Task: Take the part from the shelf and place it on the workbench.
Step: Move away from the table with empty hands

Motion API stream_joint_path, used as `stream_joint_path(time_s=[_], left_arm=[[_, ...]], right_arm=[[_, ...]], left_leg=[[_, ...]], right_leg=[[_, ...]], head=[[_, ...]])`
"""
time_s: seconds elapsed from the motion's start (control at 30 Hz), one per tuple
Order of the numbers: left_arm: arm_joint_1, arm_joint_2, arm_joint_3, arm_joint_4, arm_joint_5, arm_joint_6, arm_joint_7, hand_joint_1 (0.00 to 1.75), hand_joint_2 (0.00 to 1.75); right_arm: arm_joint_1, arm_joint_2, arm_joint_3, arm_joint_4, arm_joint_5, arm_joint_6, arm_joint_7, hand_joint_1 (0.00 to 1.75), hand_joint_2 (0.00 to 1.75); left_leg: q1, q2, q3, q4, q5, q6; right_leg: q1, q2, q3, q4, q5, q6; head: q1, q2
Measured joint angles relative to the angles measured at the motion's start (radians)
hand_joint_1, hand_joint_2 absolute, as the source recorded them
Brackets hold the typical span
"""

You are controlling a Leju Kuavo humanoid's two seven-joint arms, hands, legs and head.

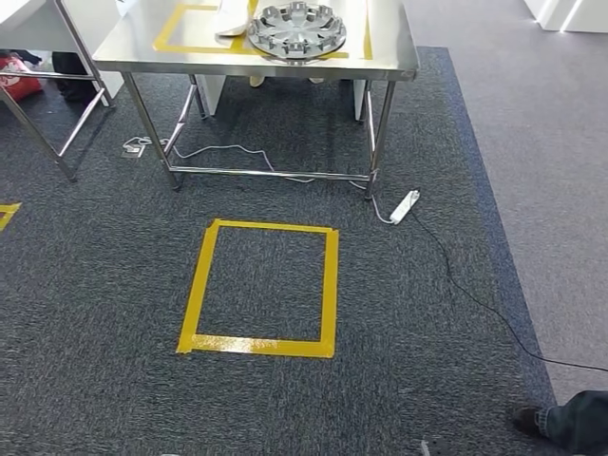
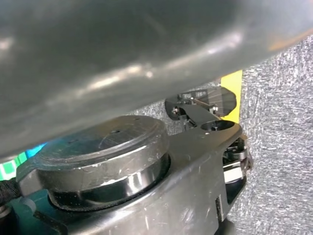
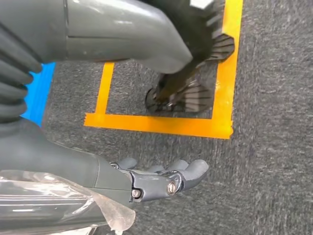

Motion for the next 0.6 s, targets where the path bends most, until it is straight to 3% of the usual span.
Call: stream_joint_path(time_s=[0.07, 0.13, 0.2, 0.23, 0.3, 0.33, 0.37, 0.43, 0.47, 0.53, 0.6], left_arm=[[-0.002, 0.000, 0.000, 0.000, 0.001, 0.000, 0.000, 0.00, 0.00], [-0.003, 0.001, 0.000, 0.000, 0.002, 0.000, 0.000, 0.00, 0.00], [-0.002, 0.002, 0.000, 0.000, 0.003, 0.000, 0.000, 0.00, 0.00], [-0.001, 0.002, 0.000, 0.001, 0.004, 0.000, 0.000, 0.00, 0.00], [0.000, 0.002, 0.000, 0.004, 0.008, 0.000, 0.000, 0.00, 0.00], [0.000, 0.002, 0.000, 0.005, 0.008, 0.000, 0.000, 0.00, 0.00], [0.000, 0.002, 0.000, 0.006, 0.009, 0.000, 0.000, 0.00, 0.00], [0.000, 0.003, 0.000, 0.008, 0.010, 0.000, -0.001, 0.00, 0.00], [0.000, 0.004, 0.000, 0.008, 0.011, 0.000, -0.001, 0.00, 0.00], [0.000, 0.006, 0.000, 0.010, 0.012, 0.000, -0.001, 0.00, 0.00], [-0.001, 0.003, 0.000, 0.011, 0.012, -0.001, -0.001, 0.00, 0.00]], right_arm=[[0.000, 0.000, -0.002, 0.000, -0.002, 0.001, -0.002, 0.00, 0.00], [0.005, 0.001, -0.003, 0.000, -0.006, 0.002, -0.003, 0.00, 0.00], [0.007, 0.001, -0.004, 0.000, -0.013, 0.005, -0.005, 0.00, 0.00], [0.007, 0.001, -0.005, 0.000, -0.018, 0.006, -0.005, 0.00, 0.00], [0.006, 0.001, -0.011, 0.000, -0.027, 0.009, -0.006, 0.00, 0.00], [0.006, 0.001, -0.014, 0.000, -0.030, 0.010, -0.006, 0.00, 0.00], [0.006, 0.001, -0.017, 0.000, -0.032, 0.009, -0.006, 0.00, 0.00], [0.005, 0.001, -0.020, 0.000, -0.029, 0.002, -0.007, 0.00, 0.00], [0.004, 0.001, -0.020, 0.000, -0.027, -0.003, -0.007, 0.00, 0.00], [0.002, 0.003, -0.020, 0.000, -0.021, -0.012, -0.009, 0.00, 0.00], [-0.001, 0.003, -0.020, -0.002, -0.015, -0.020, -0.012, 0.00, 0.00]], left_leg=[[-0.002, 0.000, -0.009, 0.006, 0.008, -0.010], [-0.002, 0.000, -0.012, 0.008, -0.009, -0.003], [-0.003, 0.000, -0.012, 0.008, -0.031, 0.015], [-0.004, -0.001, -0.013, 0.007, -0.027, 0.025], [-0.003, -0.002, -0.014, 0.003, 0.012, 0.049], [-0.003, -0.002, -0.015, 0.001, 0.030, 0.054], [-0.002, -0.003, -0.016, 0.000, 0.041, 0.049], [-0.001, -0.003, -0.019, 0.001, 0.040, 0.030], [-0.002, -0.003, -0.020, 0.003, 0.037, 0.026], [-0.005, -0.005, -0.019, -0.001, 0.034, 0.031], [0.003, -0.010, -0.003, -0.036, 0.047, 0.033]], right_leg=[[0.001, 0.002, 0.019, -0.051, -0.027, -0.014], [0.000, 0.000, 0.014, -0.055, -0.031, -0.020], [0.000, -0.003, 0.013, -0.057, -0.026, -0.023], [0.002, -0.004, 0.012, -0.056, -0.023, -0.028], [0.006, -0.006, 0.010, -0.055, -0.018, -0.034], [0.008, -0.007, 0.009, -0.054, -0.017, -0.036], [0.009, -0.008, 0.008, -0.052, -0.016, -0.037], [0.007, -0.010, 0.005, -0.050, -0.016, -0.036], [0.005, -0.011, 0.005, -0.050, -0.016, -0.034], [0.004, -0.017, 0.008, -0.056, -0.016, -0.028], [0.008, -0.016, 0.011, -0.053, -0.028, -0.023]], head=[[0.000, 0.000], [-0.003, 0.000], [-0.005, 0.000], [-0.006, 0.000], [-0.007, 0.000], [-0.007, 0.000], [-0.007, 0.000], [-0.007, 0.000], [-0.008, 0.000], [-0.011, 0.000], [-0.012, 0.000]])
